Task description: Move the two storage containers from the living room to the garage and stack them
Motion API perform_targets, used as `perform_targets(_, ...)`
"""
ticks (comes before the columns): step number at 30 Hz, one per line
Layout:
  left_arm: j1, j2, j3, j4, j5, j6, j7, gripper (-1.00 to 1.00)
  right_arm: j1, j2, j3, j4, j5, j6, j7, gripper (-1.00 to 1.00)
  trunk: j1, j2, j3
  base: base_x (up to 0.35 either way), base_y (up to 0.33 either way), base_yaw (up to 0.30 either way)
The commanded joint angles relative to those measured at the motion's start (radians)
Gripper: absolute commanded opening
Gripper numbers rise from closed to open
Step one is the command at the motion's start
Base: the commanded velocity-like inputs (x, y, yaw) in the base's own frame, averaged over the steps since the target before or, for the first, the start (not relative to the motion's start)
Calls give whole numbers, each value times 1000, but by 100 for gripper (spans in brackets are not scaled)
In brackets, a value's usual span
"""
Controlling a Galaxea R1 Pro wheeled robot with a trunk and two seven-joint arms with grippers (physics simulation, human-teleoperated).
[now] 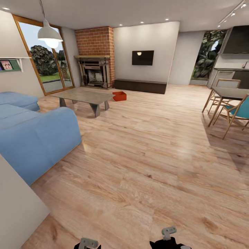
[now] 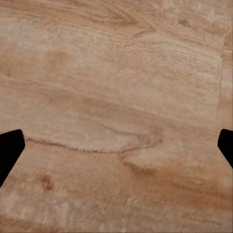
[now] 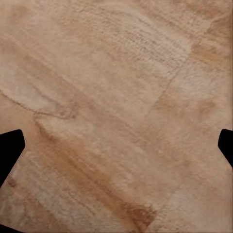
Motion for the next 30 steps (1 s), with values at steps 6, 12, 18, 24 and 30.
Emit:
perform_targets(6, -1, 0, -2, 1, -5, -5, 2, 100, -1, -1, 7, 0, 2, -5, 0, 100, 1, 0, -1, 343, 0, 0)
perform_targets(12, -1, 0, -2, 1, -5, -5, 2, 100, -1, -1, 7, 0, 2, -5, 0, 100, 1, 0, -1, 344, 0, 0)
perform_targets(18, -1, 0, -2, 1, -5, -5, 2, 100, -1, -1, 7, 0, 2, -5, 0, 100, 1, 0, -1, 344, 0, 0)
perform_targets(24, -1, 0, -2, 1, -5, -5, 2, 100, -1, -1, 7, 0, 2, -5, 0, 100, 1, 0, -1, 344, 0, 0)
perform_targets(30, -1, 0, -2, 1, -5, -5, 2, 100, -1, -1, 7, 0, 2, -5, -1, 100, 1, 0, -1, 344, 0, 0)
